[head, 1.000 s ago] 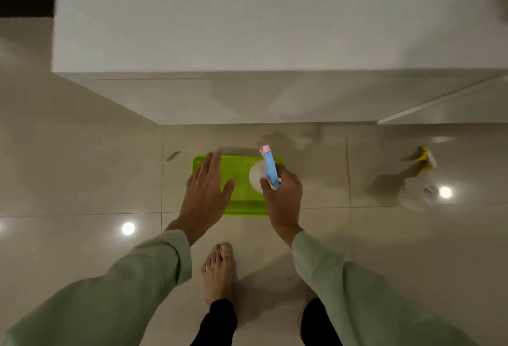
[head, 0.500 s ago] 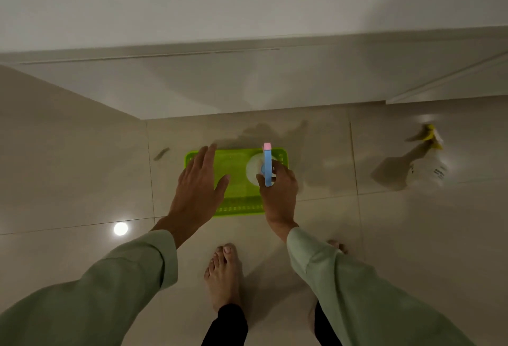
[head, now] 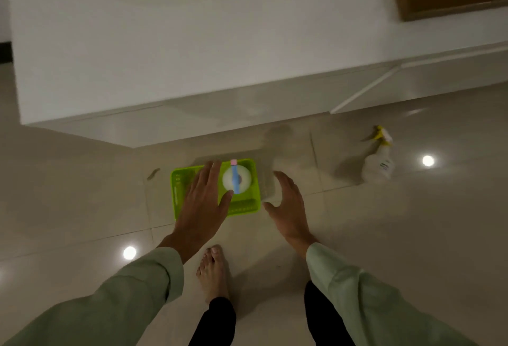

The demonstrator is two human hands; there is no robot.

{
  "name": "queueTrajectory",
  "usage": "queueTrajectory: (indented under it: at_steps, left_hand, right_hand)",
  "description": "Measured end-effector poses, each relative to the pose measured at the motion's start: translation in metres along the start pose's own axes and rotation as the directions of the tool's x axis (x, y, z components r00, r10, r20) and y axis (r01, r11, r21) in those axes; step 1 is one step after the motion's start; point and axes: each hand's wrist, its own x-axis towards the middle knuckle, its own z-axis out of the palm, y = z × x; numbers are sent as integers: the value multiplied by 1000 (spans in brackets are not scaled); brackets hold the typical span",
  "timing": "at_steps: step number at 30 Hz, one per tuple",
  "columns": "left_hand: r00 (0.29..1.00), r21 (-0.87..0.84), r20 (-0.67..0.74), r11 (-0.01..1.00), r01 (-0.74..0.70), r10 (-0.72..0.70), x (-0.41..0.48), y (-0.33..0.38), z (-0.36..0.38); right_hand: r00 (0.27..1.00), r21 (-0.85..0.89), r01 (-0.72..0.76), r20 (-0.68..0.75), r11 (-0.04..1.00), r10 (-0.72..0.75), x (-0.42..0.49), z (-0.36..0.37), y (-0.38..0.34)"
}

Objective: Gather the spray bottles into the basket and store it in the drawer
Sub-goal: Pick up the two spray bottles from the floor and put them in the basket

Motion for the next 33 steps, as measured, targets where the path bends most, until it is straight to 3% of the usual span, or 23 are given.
queueTrajectory:
  at_steps: [8,17,21,28,33]
  left_hand:
    - [985,39,89,987,-154,150,7,151,39]
    - [953,68,205,968,-242,224,52,272,116]
    - [935,79,253,958,-276,249,96,297,156]
    - [919,102,328,959,-264,218,199,291,235]
    - [908,135,353,948,-287,225,248,272,274]
  right_hand:
    - [978,120,-84,-180,989,105,-20,-149,55]
    - [914,294,-259,-233,920,332,4,-271,160]
    - [876,399,-365,-160,841,456,47,-281,207]
    - [733,604,-525,-38,600,679,166,-255,286]
    - [727,593,-570,42,568,686,214,-218,317]
